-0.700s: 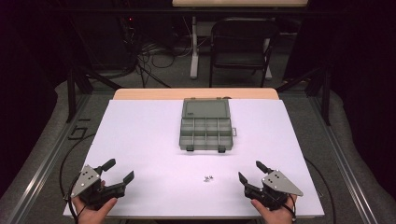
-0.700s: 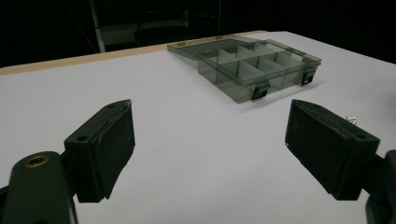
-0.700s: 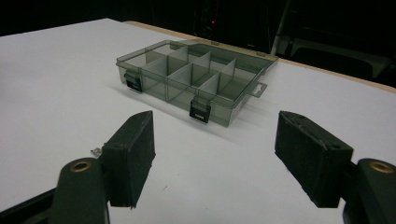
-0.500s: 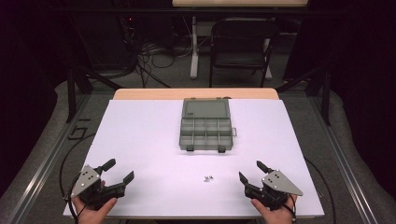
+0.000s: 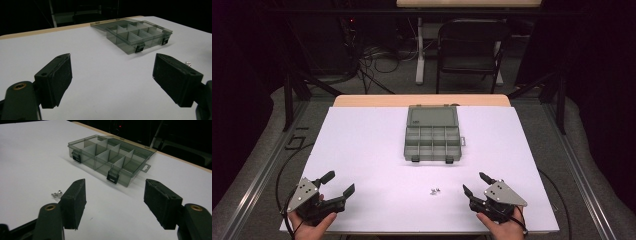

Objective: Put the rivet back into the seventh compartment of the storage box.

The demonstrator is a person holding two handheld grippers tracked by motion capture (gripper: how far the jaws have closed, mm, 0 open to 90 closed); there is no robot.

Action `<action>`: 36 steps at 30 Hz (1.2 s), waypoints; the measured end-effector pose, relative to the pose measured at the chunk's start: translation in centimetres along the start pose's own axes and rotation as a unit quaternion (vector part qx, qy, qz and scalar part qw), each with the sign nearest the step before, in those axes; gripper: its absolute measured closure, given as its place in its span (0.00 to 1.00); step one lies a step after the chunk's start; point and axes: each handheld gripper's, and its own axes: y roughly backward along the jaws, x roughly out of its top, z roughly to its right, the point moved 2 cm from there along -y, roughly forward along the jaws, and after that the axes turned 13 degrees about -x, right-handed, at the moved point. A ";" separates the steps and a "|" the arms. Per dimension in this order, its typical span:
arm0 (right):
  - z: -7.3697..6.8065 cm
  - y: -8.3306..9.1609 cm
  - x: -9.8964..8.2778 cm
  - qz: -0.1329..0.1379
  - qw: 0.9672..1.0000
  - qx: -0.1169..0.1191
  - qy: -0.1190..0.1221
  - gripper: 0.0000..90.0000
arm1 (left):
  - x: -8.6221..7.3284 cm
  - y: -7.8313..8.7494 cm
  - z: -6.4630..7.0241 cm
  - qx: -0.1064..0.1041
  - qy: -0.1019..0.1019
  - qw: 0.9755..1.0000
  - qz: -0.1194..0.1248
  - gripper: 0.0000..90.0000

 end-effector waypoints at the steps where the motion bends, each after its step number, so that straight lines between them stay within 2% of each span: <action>1: 0.0 -0.1 0.1 0.001 1.000 -0.012 0.006 0.35 | 0.0 0.0 0.0 0.000 -0.001 1.000 0.000 0.18; 3: -0.2 -0.2 0.5 -0.005 1.000 -0.007 0.010 0.38 | 0.0 0.0 0.0 0.000 -0.003 1.000 0.000 0.18; 9: 0.0 -0.7 1.2 -0.023 1.000 0.000 0.004 0.37 | 0.0 0.0 0.1 -0.001 -0.001 1.000 -0.004 0.18; 12: 0.2 -1.5 1.9 -0.047 0.999 0.011 0.005 0.39 | 0.0 -0.1 0.2 -0.002 -0.004 1.000 -0.003 0.18; 15: 0.2 -1.9 2.3 -0.057 0.998 0.021 0.005 0.40 | 0.0 -0.1 0.2 -0.001 -0.003 1.000 -0.004 0.18; 16: 0.1 -2.3 2.7 -0.068 0.997 0.034 0.006 0.41 | -0.1 -0.1 0.2 -0.001 -0.003 1.000 -0.007 0.18; 19: -0.1 -2.7 3.3 -0.079 0.996 0.043 0.009 0.41 | -0.1 -0.1 0.1 -0.001 -0.003 1.000 -0.007 0.18; 25: -0.9 -3.5 4.0 -0.085 0.995 0.052 0.019 0.42 | -0.1 -0.1 0.1 -0.002 -0.002 1.000 -0.006 0.18; 30: -1.5 -4.2 3.9 -0.113 0.991 0.072 0.025 0.50 | -0.1 -0.1 0.1 -0.002 -0.001 1.000 -0.007 0.18; 32: -1.7 -4.4 3.9 -0.114 0.990 0.076 0.025 0.50 | -0.1 -0.1 0.2 -0.002 -0.001 1.000 -0.007 0.18; 36: -2.4 -5.3 3.4 -0.147 0.984 0.100 0.034 0.56 | -0.1 -0.3 0.1 -0.004 -0.002 1.000 -0.009 0.19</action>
